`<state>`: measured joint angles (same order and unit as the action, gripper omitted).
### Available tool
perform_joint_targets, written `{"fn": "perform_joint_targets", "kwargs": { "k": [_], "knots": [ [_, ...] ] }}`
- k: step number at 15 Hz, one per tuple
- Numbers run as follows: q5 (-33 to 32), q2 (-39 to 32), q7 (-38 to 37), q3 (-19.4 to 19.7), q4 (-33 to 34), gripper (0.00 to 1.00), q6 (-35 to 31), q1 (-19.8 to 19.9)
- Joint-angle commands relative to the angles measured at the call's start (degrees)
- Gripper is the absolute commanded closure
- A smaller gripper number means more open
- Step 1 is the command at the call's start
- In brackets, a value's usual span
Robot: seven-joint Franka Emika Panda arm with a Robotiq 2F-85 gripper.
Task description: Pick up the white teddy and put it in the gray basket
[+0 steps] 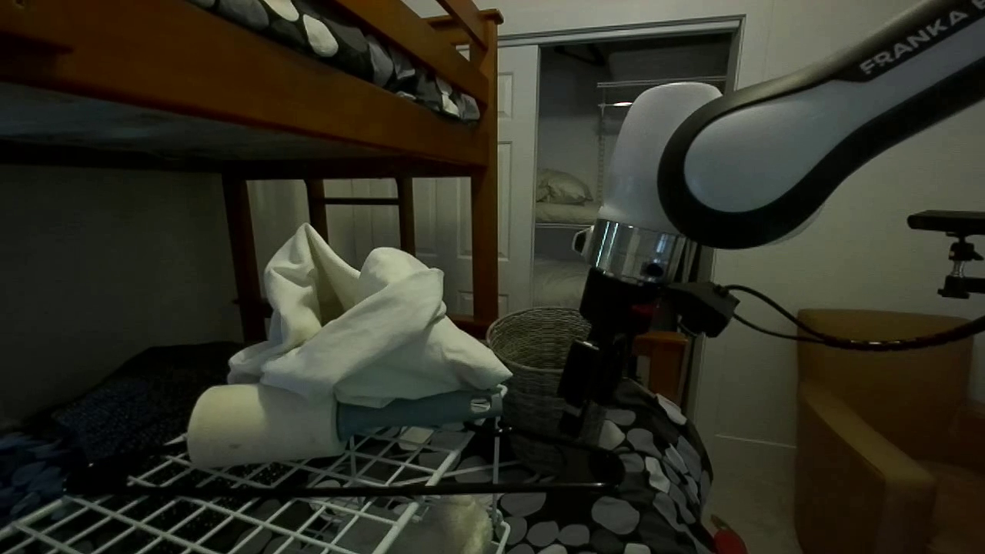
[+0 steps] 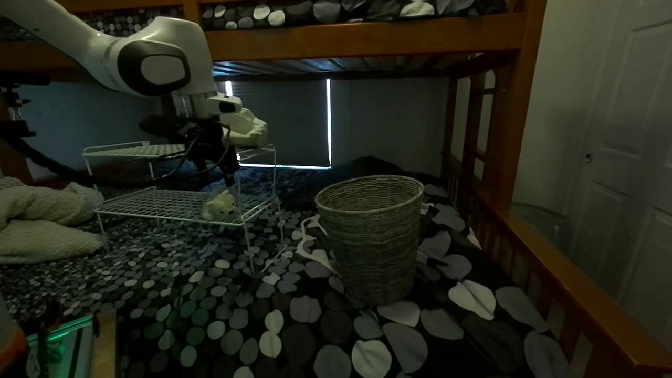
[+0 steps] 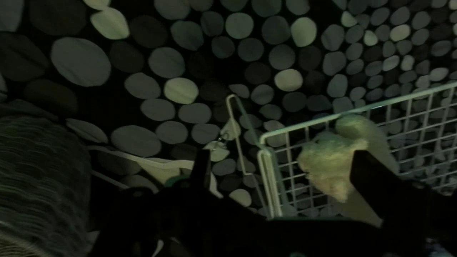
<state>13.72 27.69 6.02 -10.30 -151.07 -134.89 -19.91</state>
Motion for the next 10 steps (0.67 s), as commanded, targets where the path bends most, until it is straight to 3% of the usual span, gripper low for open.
{"fn": "perform_joint_targets", "kwargs": {
  "k": [1, 3, 5, 10],
  "knots": [
    [11.71, -1.10, 9.75, 3.06, -3.34, 0.00, -5.05, -8.09],
    [19.32, -1.56, 15.99, 4.57, -4.00, 0.00, -4.92, -12.30],
    [22.58, -2.44, 21.98, 4.65, -4.65, 0.00, -4.24, -13.99],
    [17.61, -4.67, 30.29, 2.39, -6.99, 0.00, -6.98, -13.08]
  ]
}}
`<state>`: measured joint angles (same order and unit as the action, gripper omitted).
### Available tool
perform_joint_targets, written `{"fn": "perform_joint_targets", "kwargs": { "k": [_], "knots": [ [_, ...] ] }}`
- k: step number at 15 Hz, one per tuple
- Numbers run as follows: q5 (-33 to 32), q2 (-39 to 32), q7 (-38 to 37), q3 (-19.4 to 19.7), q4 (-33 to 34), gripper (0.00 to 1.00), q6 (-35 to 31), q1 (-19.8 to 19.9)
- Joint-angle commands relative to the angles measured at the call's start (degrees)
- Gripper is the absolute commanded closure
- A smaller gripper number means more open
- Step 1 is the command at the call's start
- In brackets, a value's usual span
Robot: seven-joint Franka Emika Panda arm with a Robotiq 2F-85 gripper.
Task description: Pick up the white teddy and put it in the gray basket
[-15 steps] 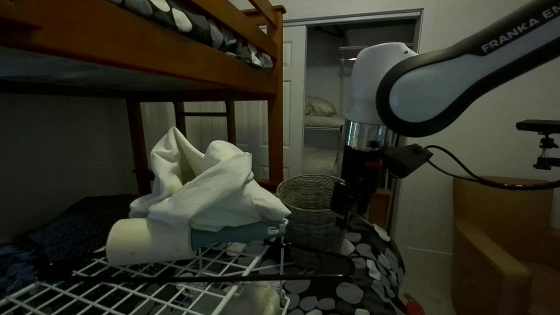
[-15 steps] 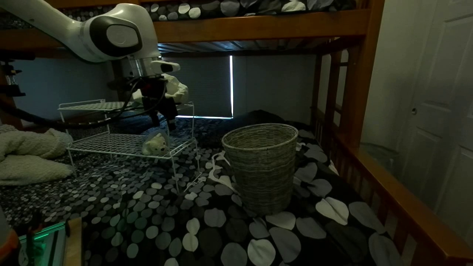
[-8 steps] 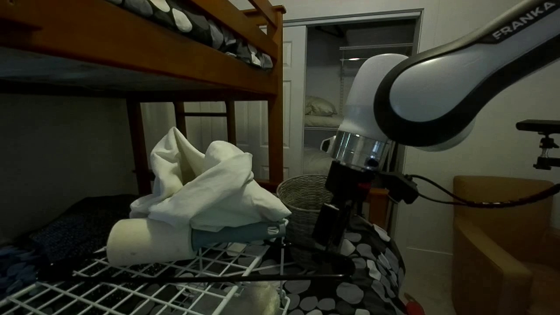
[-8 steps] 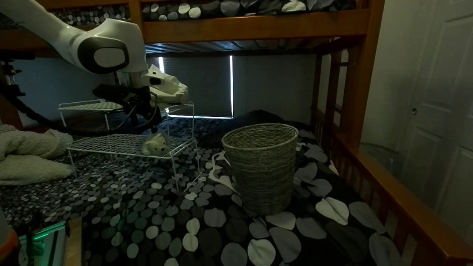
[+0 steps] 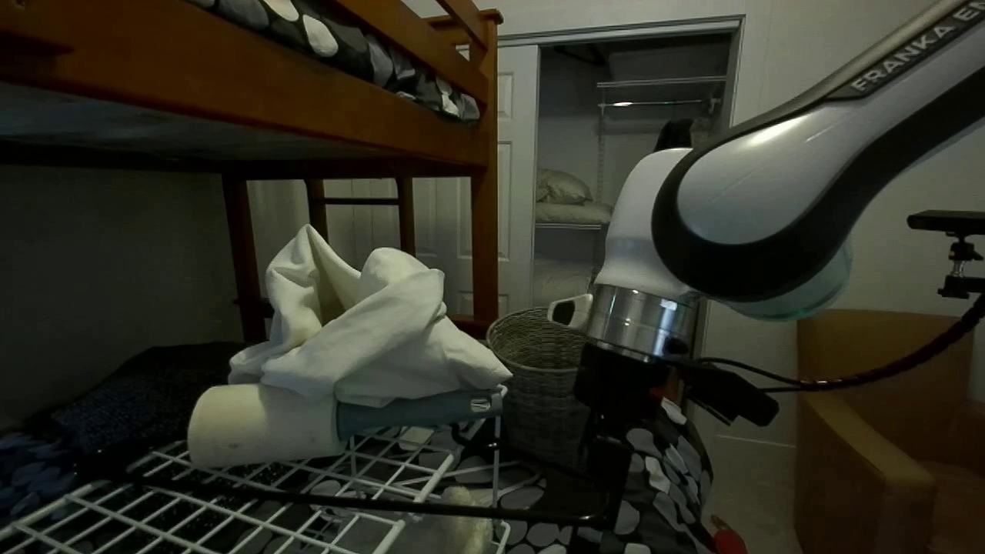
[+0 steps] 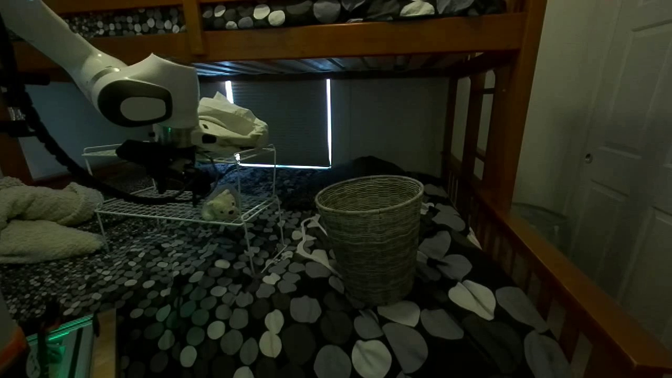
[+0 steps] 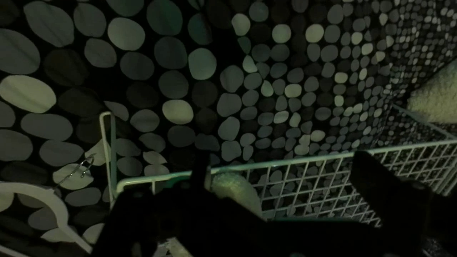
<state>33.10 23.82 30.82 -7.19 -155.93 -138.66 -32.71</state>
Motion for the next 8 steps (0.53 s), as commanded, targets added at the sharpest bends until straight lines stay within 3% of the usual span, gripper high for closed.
{"fn": "perform_joint_targets", "kwargs": {
  "k": [1, 4, 8],
  "knots": [
    [-3.02, -1.40, 7.31, -0.94, -2.36, 0.00, -4.32, 0.09],
    [-8.78, -3.61, 5.62, -3.07, -1.54, 0.00, -13.02, 1.19],
    [-7.81, -3.35, 5.17, -1.07, -1.21, 0.00, -13.35, -0.29]
  ]
}}
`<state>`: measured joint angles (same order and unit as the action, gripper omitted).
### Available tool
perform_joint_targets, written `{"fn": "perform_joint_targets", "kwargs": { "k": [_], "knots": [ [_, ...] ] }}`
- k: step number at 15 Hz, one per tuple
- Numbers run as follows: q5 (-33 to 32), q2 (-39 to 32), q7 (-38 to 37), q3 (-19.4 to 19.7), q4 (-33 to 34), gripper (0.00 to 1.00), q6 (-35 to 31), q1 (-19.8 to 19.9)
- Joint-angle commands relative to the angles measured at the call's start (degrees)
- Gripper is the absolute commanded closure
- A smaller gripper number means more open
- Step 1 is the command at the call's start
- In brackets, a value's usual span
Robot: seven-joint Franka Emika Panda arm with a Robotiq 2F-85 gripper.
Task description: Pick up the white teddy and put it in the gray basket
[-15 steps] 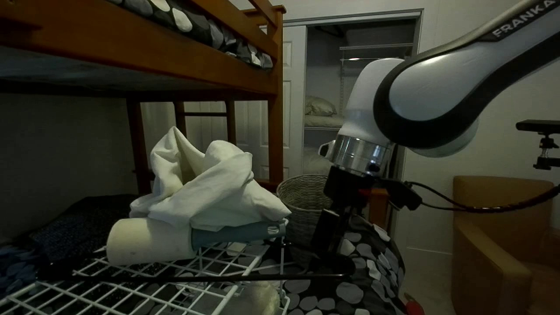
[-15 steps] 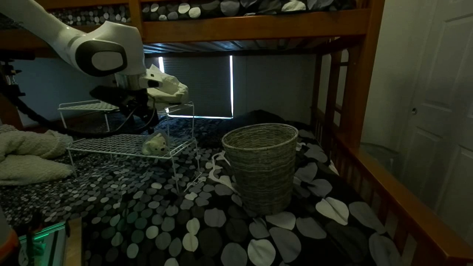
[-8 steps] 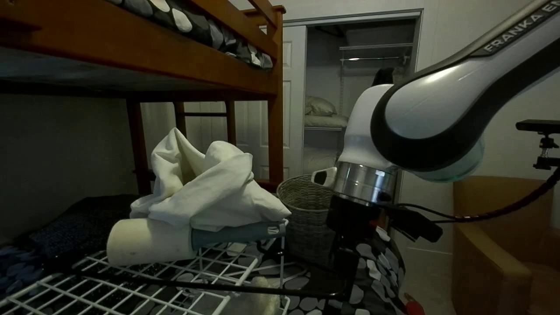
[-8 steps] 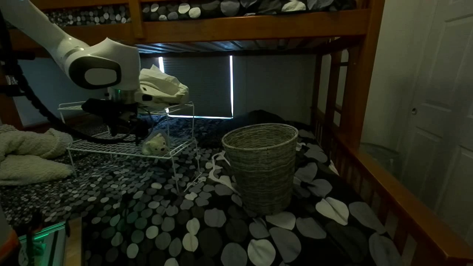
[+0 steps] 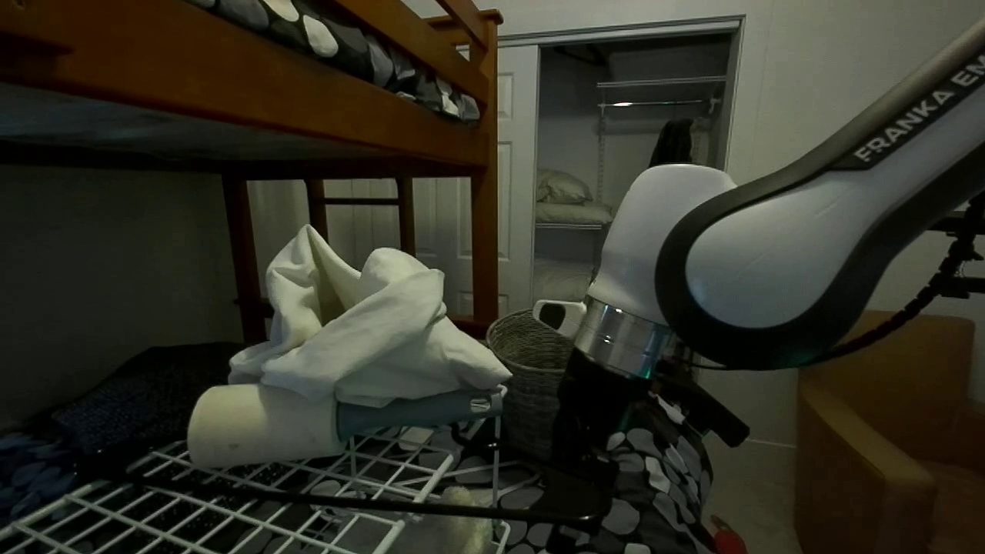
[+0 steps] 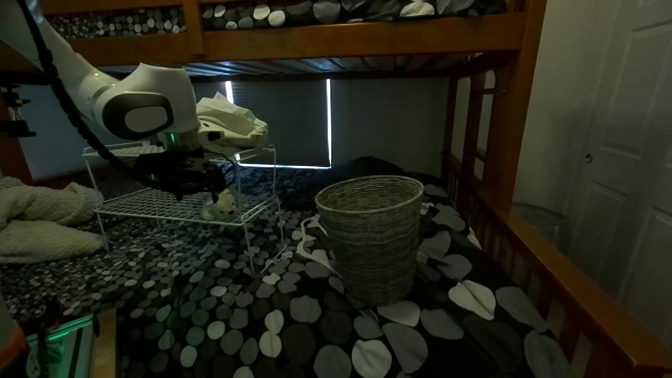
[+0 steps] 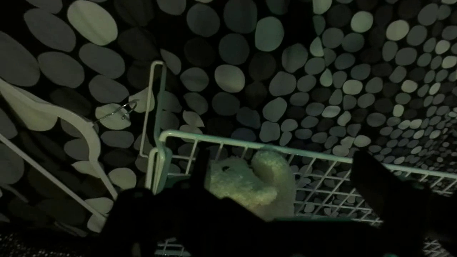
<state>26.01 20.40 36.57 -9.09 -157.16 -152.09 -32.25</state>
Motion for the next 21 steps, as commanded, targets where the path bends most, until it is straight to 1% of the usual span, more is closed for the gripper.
{"fn": "perform_joint_targets", "kwargs": {
  "k": [1, 3, 5, 7, 9, 11, 12, 15, 19, 20, 21],
  "knots": [
    [-0.62, -0.20, -1.10, 0.64, -0.04, 0.00, -1.30, -0.63],
    [0.32, -0.93, -0.34, 0.86, -0.20, 0.00, -4.69, -1.36],
    [-0.30, -2.12, -0.69, 0.98, -0.06, 0.00, -6.18, -1.52],
    [0.69, -3.49, 0.20, 1.52, -0.11, 0.00, -8.47, -2.60],
    [2.76, -5.79, 2.64, 2.80, 0.40, 0.00, -12.06, -4.97],
    [2.95, -7.94, 3.58, 3.39, 0.82, 0.00, -15.92, -6.61],
    [4.99, -9.22, 5.66, 3.16, 1.41, 0.00, -17.47, -7.24],
    [8.79, -12.82, 9.67, 4.24, 3.10, 0.00, -21.20, -9.80],
    [15.32, -17.57, 16.60, 5.88, 6.66, 0.01, -23.92, -12.07],
    [16.95, -18.74, 18.38, 6.08, 7.87, 0.15, -24.01, -12.28],
    [18.56, -19.59, 20.25, 6.12, 9.08, 0.26, -23.40, -12.34]
  ]
}}
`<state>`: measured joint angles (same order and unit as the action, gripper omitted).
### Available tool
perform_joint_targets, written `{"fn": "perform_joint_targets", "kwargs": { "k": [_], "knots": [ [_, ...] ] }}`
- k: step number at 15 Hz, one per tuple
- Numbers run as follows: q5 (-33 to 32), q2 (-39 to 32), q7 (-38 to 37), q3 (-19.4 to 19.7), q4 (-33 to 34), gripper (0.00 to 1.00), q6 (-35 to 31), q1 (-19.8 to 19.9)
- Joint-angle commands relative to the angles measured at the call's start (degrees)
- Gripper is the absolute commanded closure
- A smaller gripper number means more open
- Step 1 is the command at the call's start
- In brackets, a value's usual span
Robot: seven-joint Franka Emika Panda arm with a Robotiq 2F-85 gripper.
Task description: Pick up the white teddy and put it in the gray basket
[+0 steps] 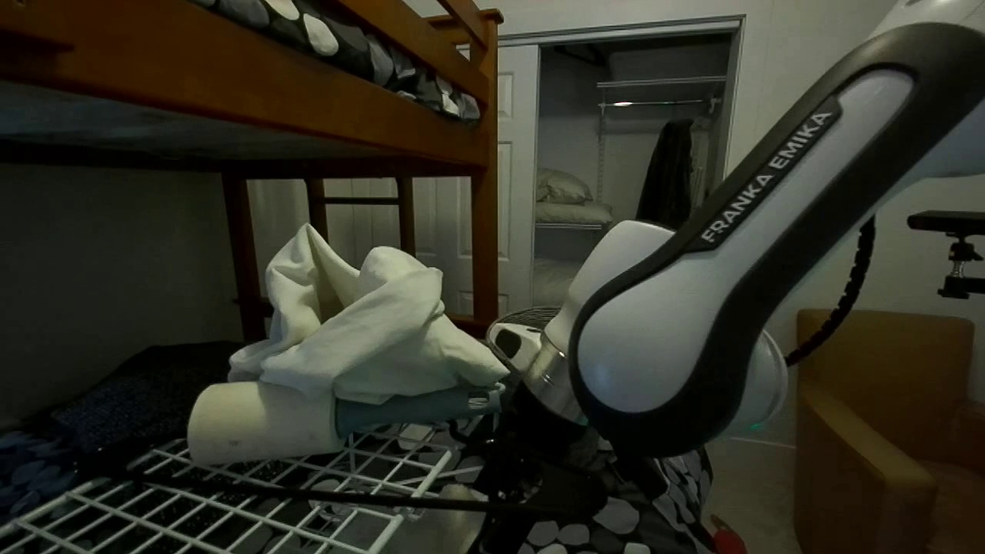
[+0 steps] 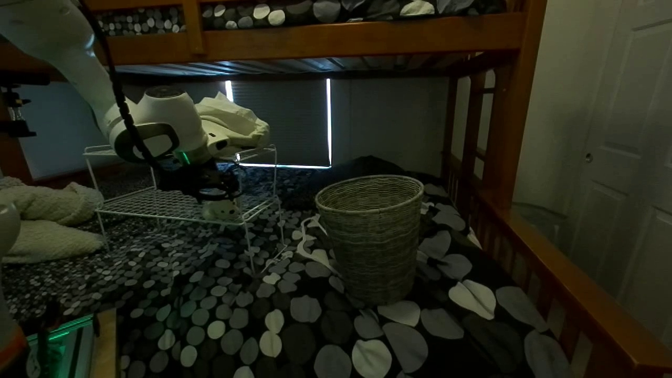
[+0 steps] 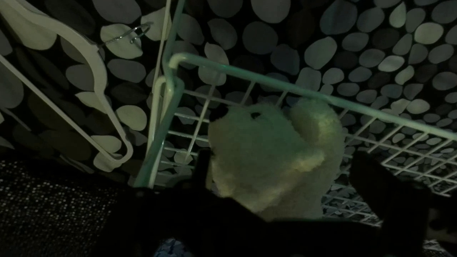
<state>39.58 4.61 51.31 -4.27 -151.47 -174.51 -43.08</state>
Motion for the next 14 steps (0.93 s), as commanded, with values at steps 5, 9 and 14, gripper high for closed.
{"fn": "perform_joint_targets", "kwargs": {
  "k": [5, 9, 14],
  "knots": [
    [13.13, -7.44, 15.43, 0.35, 8.27, 0.65, 1.76, -0.36],
    [15.14, -7.80, 17.67, 0.15, 8.39, 0.92, 2.81, -0.18],
    [7.85, -2.08, 11.48, 0.71, 2.63, 0.98, 6.82, -0.50]
  ]
}}
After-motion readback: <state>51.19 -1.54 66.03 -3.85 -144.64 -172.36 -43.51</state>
